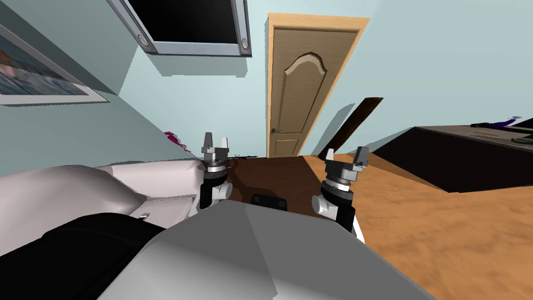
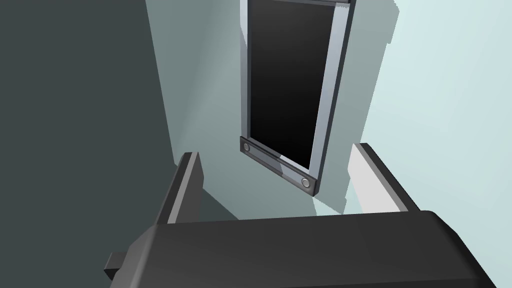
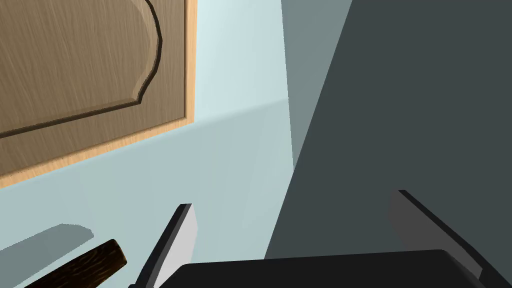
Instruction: Pull the door open
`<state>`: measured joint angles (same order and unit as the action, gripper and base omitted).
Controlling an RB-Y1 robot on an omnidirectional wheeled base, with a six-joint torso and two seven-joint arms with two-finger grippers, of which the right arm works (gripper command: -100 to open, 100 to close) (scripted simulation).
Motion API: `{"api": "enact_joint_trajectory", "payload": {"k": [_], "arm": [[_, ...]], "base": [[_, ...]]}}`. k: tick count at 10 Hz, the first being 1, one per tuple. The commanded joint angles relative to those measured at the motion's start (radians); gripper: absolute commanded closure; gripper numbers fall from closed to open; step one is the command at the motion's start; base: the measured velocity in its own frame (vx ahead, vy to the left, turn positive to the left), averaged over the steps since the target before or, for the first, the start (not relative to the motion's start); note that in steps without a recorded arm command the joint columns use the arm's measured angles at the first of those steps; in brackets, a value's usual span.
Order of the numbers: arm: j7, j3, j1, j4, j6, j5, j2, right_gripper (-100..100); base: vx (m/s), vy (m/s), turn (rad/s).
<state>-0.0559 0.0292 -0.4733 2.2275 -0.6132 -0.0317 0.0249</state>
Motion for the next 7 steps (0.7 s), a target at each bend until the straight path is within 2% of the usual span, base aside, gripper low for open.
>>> {"api": "enact_joint_trajectory", "payload": {"k": [1,3,7], "arm": [[-0.010,0.003,0.011,-0.035,-0.004,0.008,0.011,-100],[-0.019,0.006,0.020,-0.065,-0.008,0.014,0.019,-100],[-0.048,0.015,0.051,-0.165,-0.021,0.037,0.047,-100]], "base": [[0.093,0.037,0.025],[0.167,0.049,0.023],[0.175,0.035,0.033]]}}
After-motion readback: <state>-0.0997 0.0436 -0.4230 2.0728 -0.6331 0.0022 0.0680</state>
